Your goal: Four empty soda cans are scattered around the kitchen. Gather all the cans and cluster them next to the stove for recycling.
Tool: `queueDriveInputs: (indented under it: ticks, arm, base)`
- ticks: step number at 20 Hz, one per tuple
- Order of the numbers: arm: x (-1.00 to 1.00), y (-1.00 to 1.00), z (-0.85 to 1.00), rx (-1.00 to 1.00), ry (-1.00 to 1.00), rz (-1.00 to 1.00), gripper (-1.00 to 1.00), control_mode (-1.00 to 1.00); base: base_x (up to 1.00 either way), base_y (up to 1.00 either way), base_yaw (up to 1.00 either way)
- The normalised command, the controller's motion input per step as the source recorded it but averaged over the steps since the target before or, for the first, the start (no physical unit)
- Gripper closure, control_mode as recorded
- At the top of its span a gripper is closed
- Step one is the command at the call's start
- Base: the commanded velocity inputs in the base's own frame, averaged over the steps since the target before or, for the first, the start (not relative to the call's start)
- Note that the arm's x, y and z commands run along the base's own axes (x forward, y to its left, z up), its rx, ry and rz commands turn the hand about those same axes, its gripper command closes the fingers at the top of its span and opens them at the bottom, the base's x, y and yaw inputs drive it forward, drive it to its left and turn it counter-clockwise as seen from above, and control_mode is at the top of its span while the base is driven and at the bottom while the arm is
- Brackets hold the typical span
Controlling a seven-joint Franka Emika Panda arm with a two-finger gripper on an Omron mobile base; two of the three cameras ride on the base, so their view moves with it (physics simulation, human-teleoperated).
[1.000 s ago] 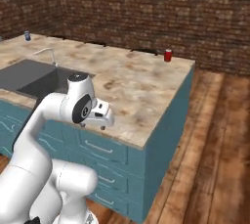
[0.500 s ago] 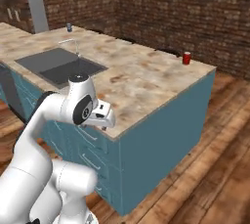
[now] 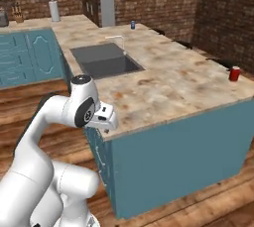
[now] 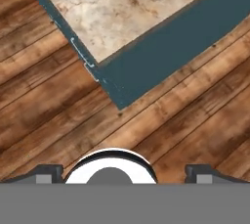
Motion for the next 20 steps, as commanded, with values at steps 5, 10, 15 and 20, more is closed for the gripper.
queueDriveInputs:
  ticks: [5,10,15,20]
  arm:
    - [0.00,0.00,0.00,0.00,0.00,0.00,-1.00,1.00]
    - [0.00,0.00,0.00,0.00,0.00,0.00,-1.00,1.00]
    - [0.00,0.00,0.00,0.00,0.00,0.00,-1.00,1.00]
    - [0.00,0.00,0.00,0.00,0.00,0.00,-1.00,1.00]
  base:
    - [0.04,-0.99,0.65]
    - [0.00,-1.00,0.60]
    - [0.00,-1.00,0.49]
    - [0.00,-1.00,0.11]
